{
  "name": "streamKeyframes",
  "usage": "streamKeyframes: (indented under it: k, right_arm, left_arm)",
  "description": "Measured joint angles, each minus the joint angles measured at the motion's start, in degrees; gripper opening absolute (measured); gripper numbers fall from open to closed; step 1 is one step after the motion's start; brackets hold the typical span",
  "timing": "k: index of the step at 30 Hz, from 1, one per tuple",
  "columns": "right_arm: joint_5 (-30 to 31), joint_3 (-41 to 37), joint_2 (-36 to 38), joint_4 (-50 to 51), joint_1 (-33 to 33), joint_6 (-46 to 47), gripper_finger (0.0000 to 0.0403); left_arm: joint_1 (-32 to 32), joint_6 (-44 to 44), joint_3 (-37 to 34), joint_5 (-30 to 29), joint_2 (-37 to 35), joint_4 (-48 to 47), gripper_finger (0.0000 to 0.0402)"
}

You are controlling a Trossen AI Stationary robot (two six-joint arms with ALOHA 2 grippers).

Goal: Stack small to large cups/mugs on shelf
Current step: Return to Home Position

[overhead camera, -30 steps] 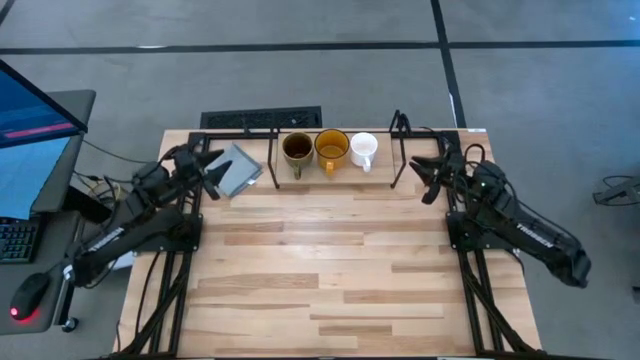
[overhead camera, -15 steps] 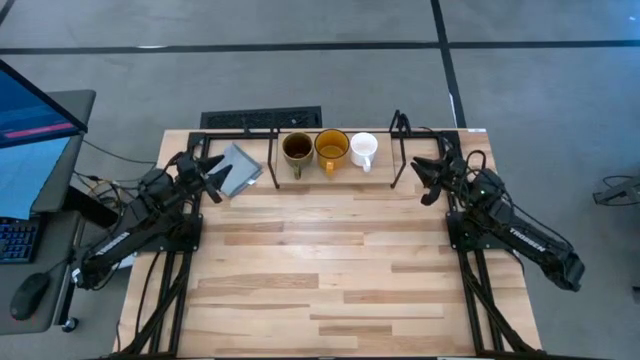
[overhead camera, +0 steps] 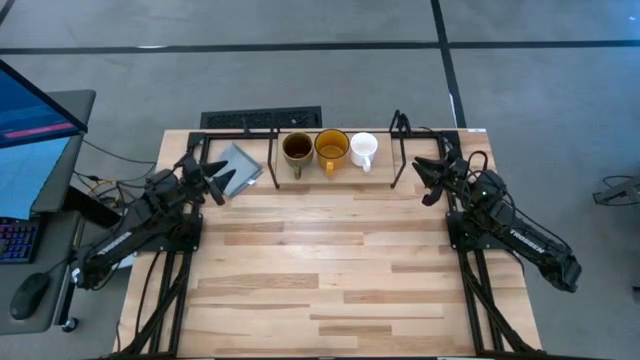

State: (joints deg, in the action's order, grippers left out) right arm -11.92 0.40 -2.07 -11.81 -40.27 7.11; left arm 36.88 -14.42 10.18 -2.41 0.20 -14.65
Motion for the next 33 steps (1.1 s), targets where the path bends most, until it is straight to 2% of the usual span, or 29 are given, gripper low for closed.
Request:
streamKeyframes:
  k: [4,10,33]
  right_arm:
    - [0.0,0.0,0.0,0.28,0.0,0.05,0.0113]
    - [0.0,0.0,0.0,1.22,0.0,0.8,0.0113]
    - [0.02,-0.02,-0.14,9.45,0.0,1.62,0.0113]
  left_arm:
    - [-0.02,-0.52,-3.42,0.45,0.01,5.97,0.0219]
    - [-0.02,-2.78,-6.3,0.17,0.04,7.01,0.0219]
    - [0.0,-4.33,-6.47,0.21,1.43,7.06,0.0219]
